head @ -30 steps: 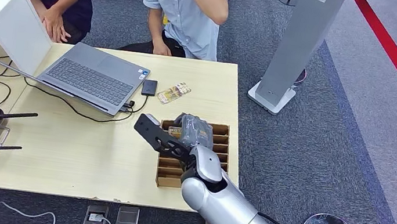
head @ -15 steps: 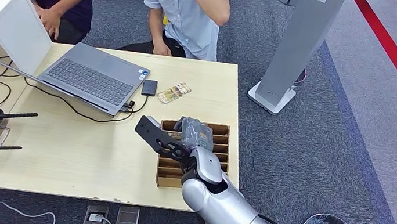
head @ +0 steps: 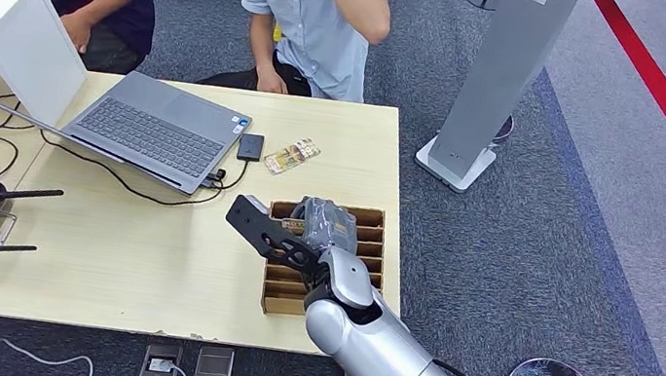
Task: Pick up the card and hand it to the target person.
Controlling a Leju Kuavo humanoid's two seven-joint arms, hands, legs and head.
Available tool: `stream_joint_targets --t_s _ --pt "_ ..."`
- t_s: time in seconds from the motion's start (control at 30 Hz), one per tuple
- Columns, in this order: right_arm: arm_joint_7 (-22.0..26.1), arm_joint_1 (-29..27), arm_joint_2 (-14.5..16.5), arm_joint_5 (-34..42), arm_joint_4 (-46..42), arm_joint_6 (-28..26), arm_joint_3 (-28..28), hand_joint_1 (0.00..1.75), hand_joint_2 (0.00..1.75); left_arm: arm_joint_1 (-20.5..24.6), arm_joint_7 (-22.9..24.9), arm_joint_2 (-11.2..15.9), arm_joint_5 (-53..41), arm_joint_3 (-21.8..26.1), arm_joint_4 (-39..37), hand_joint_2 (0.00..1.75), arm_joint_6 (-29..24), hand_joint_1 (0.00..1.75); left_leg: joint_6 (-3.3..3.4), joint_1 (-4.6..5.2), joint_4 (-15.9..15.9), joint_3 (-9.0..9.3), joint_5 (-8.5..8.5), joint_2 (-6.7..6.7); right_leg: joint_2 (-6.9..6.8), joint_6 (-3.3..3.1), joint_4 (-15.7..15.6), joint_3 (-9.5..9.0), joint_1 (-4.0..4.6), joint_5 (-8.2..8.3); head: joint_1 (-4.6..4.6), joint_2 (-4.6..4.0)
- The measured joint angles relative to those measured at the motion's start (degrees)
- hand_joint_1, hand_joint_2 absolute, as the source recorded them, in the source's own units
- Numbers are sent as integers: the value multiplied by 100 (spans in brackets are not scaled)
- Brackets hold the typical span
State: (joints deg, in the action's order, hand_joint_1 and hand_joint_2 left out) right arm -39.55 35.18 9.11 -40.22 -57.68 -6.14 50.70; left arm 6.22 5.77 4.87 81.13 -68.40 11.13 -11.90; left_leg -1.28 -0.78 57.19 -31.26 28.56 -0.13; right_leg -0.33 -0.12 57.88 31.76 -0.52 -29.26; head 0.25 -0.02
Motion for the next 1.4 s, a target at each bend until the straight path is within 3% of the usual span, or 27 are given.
stream_joint_targets --t_s 0.2,0.33,0.7,0.97,1.4 --pt "13 -2 0 20 -1 -3 3 162 175 0 -7 -2 11 -1 0 0 -2 0 0 0 0 -1 0 0 0 0 0 1 0 0 -2 0" --pt "24 -4 1 23 -3 -9 7 173 175 0 -13 -2 11 0 0 0 -1 0 0 0 0 0 0 0 0 0 0 0 0 0 -1 0" --pt "95 -7 -12 61 -4 -49 7 175 175 0 -73 -2 -26 -1 0 0 -30 0 0 0 0 3 0 0 0 0 0 -1 0 0 -1 0" --pt "396 -32 -97 -93 -163 -241 7 175 175 -1 -116 -2 -16 -1 0 0 -14 0 0 0 0 1 0 0 0 0 0 0 0 0 1 0" --pt "1274 -7 -456 -665 -1811 -351 -16 175 175 -11 -209 -2 46 -1 0 0 55 0 0 0 0 -1 0 0 1 0 0 2 0 0 -2 0"
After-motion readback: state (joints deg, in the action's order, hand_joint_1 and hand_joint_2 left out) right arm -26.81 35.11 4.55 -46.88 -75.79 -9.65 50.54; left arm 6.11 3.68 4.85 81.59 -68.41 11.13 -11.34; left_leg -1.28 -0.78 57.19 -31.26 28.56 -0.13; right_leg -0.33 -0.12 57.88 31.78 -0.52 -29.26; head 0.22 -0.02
